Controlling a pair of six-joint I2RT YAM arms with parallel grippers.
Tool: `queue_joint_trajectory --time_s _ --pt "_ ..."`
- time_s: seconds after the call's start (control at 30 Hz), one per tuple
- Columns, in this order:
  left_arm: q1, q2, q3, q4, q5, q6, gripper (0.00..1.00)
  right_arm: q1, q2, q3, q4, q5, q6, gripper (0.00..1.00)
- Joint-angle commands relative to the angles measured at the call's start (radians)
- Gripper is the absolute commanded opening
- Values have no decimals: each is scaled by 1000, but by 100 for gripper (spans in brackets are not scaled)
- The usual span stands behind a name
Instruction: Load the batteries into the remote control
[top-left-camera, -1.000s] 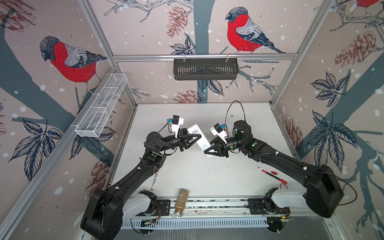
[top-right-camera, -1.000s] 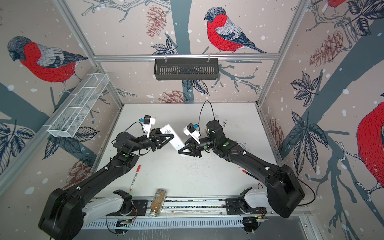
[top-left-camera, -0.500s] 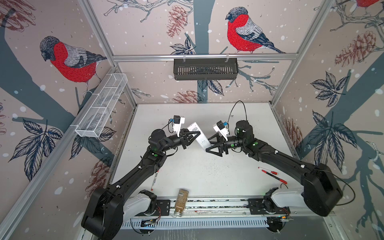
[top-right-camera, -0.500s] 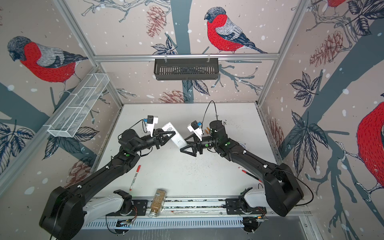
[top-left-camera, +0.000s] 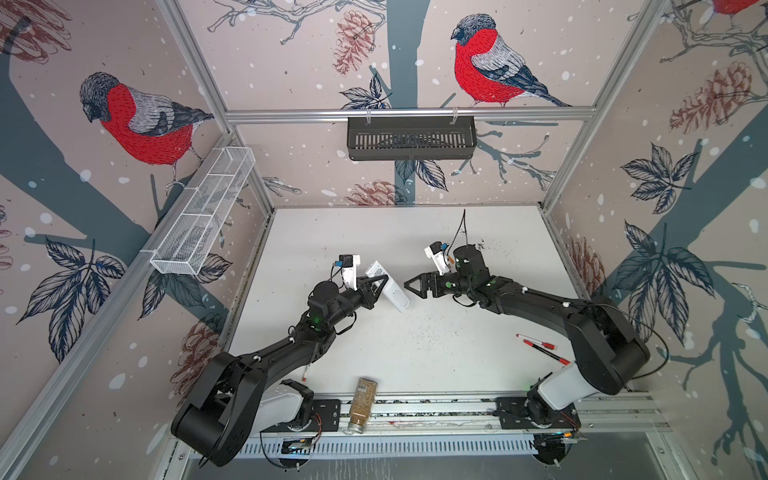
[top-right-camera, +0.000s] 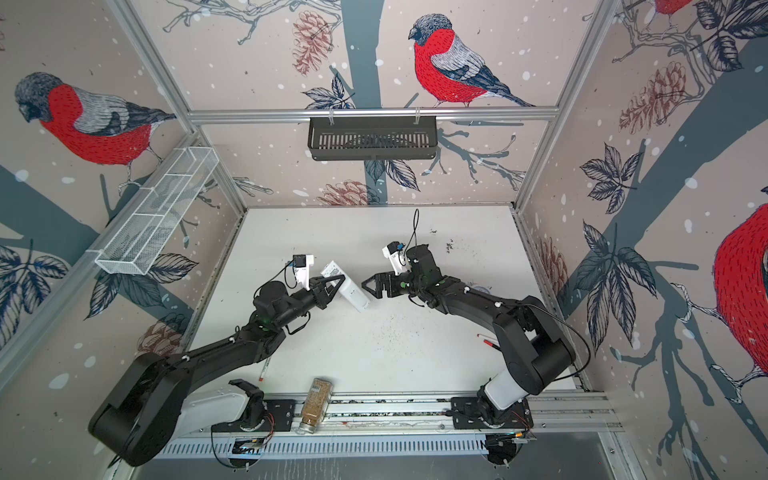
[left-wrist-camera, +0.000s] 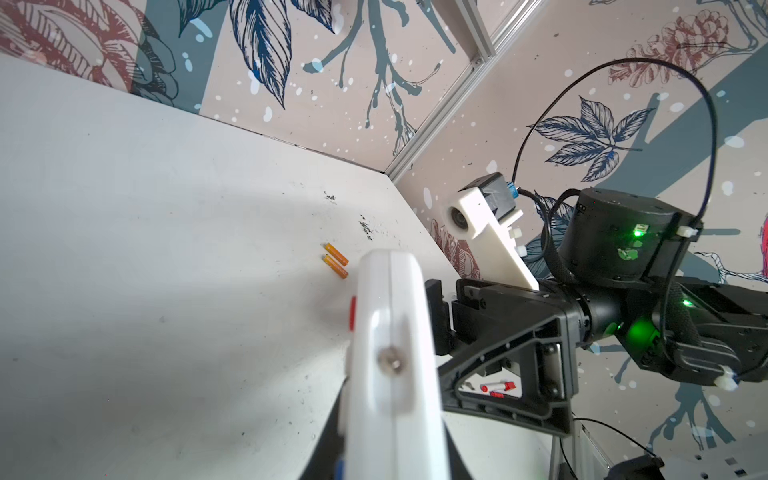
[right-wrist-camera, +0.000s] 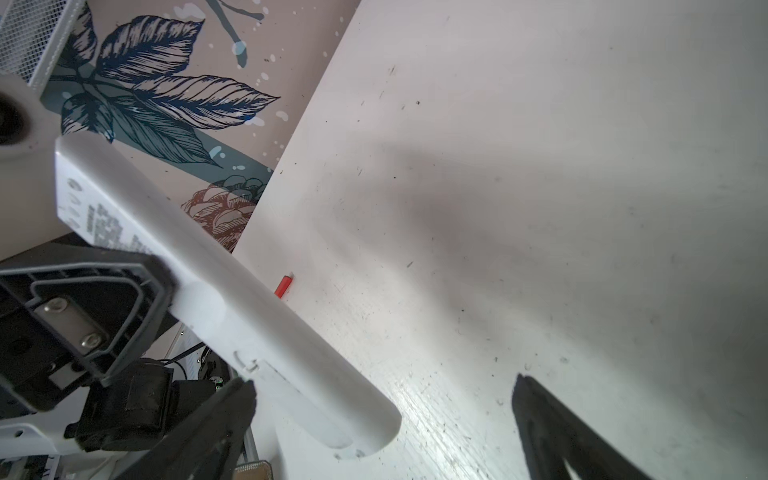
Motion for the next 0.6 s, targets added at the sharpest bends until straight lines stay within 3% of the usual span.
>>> queue_joint_trajectory --time_s 0.0,0.57 --pt "-4 20 -21 164 -71 -45 0 29 32 23 46 37 60 99" --pt "-14 23 -68 314 -107 -142 0 68 110 8 206 34 201 100"
